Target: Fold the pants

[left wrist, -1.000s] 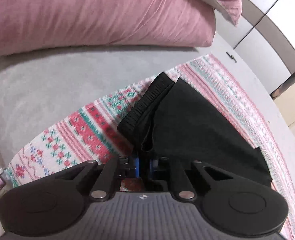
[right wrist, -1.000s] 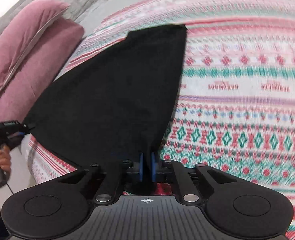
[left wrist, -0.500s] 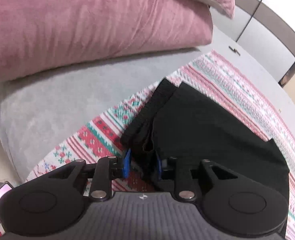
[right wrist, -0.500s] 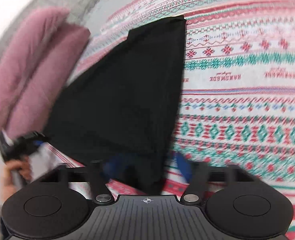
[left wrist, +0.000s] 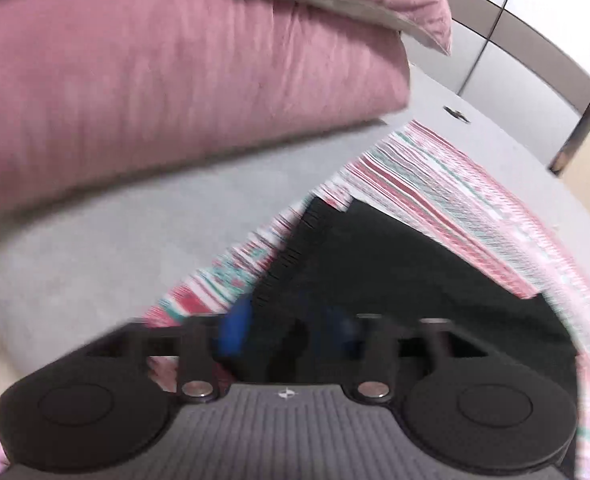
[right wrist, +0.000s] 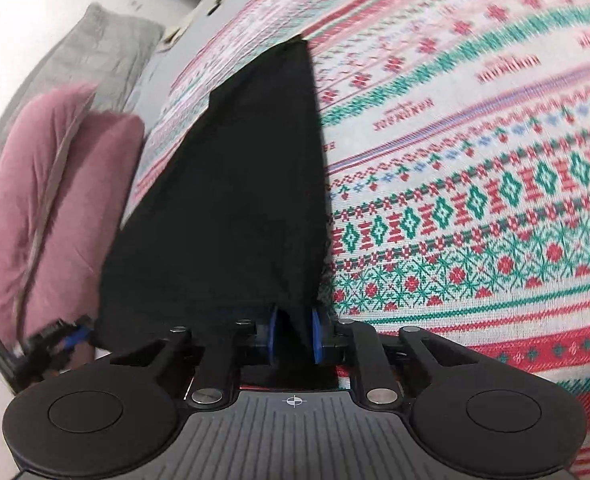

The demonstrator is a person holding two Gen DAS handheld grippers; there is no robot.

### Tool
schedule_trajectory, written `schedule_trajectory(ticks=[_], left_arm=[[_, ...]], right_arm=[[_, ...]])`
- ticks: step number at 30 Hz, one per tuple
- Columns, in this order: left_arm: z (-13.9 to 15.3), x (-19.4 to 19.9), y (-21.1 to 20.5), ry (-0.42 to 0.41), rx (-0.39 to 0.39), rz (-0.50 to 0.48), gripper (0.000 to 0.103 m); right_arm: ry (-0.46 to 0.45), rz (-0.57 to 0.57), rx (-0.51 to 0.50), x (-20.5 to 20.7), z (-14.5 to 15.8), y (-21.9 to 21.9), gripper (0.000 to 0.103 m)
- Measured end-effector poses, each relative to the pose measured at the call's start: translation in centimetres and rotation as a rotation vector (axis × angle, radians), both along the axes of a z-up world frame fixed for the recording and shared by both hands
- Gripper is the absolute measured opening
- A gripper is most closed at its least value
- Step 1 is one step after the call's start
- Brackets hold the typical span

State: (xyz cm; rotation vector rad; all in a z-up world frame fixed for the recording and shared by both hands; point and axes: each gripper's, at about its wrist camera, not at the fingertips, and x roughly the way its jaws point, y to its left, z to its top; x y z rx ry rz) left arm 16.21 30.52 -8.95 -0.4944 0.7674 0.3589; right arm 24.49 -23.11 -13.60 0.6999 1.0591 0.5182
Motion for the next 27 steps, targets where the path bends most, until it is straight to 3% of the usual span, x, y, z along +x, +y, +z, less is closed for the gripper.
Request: schedule_trajectory(ticks=[1,6,8,12,16,17,18,19,23,27], left_arm=[[-0.3,0.4,0.4,-0.001,-0.027,0.004,0.103],[-1.3,3.0,0.7,0.009,0.016,0.022,0.103],[-2.2,4.0,0.4,0.03,0.017,0.002,0.103],[-3.3,4.8,-0.4,0.05,0.049,0.002,0.092],[-3.1,5.1,-1.0,0.054,0.111,-0.018,0.075],[-3.0,5.1,-1.1,0.048,0.122,-0.022,0.065],[-2.7,5.0,-1.2,0.038,0.135,-0.014,0.061],[-2.2,4.9,-1.4,0.025,0.142,-0.012,0.053],[-0.1,4.3,-2.6,-0.04,0.084,-0.043,0.035],[0.2,4.7,-5.1,-0.038,0.0,-0.115,0.034]], right_arm=[[0.014,-0.007,0.02,0.1,-0.2,-0.2,0.02],[-0.009,0.007,0.025,0.3,-0.5,-0.3,0.021],[-0.028,0.013,0.034,0.6,-0.5,0.0,0.029],[-0.056,0.043,0.1,2.2,-0.2,0.5,0.06],[-0.096,0.019,0.095,4.7,0.4,1.3,0.061],[-0.111,0.014,0.09,5.1,0.5,1.6,0.055],[-0.131,0.01,0.064,5.4,0.7,2.0,0.022],[-0.154,0.007,-0.021,5.4,1.0,2.6,0.007],[-0.224,0.027,-0.104,4.7,2.4,3.3,0.004],[-0.334,0.032,-0.21,3.5,6.0,2.6,0.004]])
